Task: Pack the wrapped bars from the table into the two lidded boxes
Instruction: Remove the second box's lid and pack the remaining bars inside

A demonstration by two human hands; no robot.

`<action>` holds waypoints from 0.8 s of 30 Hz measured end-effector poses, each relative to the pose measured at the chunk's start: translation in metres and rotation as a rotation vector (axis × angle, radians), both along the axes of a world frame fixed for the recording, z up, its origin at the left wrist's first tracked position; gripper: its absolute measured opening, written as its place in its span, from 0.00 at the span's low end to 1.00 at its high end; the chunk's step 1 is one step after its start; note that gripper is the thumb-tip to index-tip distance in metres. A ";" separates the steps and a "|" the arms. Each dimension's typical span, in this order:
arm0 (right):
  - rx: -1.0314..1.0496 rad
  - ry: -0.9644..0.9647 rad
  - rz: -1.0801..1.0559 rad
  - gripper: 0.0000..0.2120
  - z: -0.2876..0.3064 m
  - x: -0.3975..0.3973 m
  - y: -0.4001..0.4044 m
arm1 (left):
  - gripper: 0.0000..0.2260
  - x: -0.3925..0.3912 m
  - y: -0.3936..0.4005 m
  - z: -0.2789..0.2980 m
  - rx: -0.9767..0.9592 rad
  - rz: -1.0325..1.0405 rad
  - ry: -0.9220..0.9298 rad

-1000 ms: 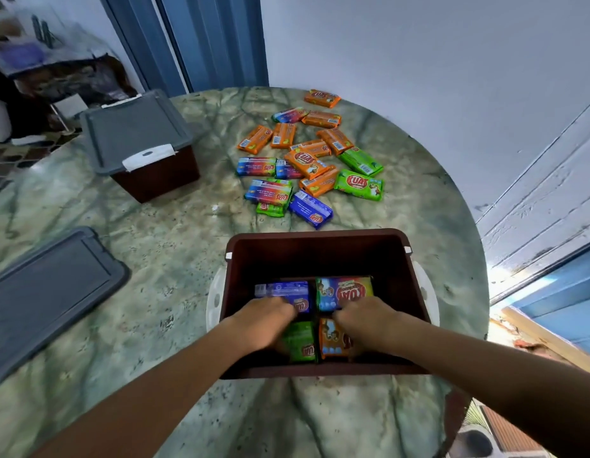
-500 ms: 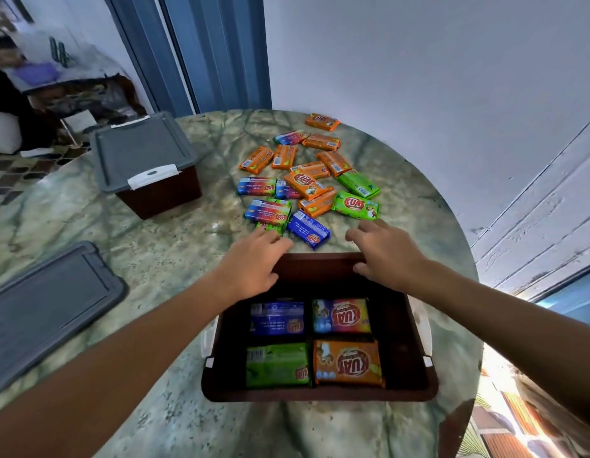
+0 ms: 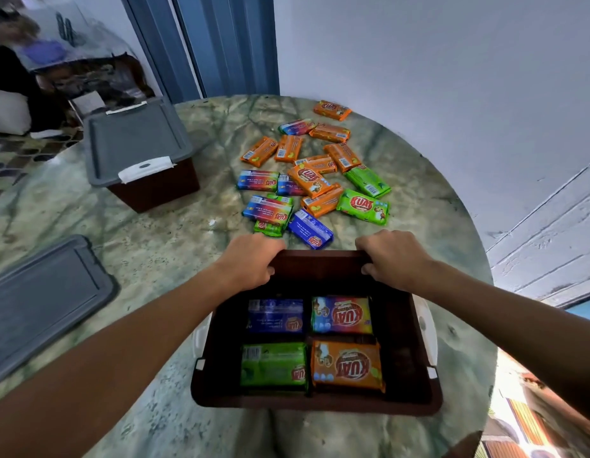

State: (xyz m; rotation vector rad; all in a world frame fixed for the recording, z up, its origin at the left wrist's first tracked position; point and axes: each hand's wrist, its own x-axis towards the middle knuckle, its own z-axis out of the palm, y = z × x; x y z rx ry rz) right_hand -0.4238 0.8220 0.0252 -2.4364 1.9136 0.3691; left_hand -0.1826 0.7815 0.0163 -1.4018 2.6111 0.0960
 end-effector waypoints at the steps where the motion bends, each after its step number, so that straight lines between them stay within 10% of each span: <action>1: 0.000 -0.004 -0.001 0.16 0.000 -0.002 -0.004 | 0.15 -0.002 -0.004 0.000 -0.003 0.004 0.004; 15: 0.110 -0.082 0.063 0.20 0.009 -0.031 -0.074 | 0.19 -0.028 -0.071 -0.001 0.155 0.023 0.010; 18: 0.304 -0.472 -0.014 0.18 0.023 -0.042 -0.090 | 0.23 -0.016 -0.098 0.021 0.494 0.124 0.376; 20: 0.180 -0.703 -0.070 0.15 0.026 -0.051 -0.115 | 0.21 -0.008 -0.125 0.021 0.377 0.199 0.591; 24: 0.044 -0.605 -0.199 0.19 -0.010 -0.061 -0.164 | 0.27 -0.013 -0.163 -0.012 0.094 0.082 0.159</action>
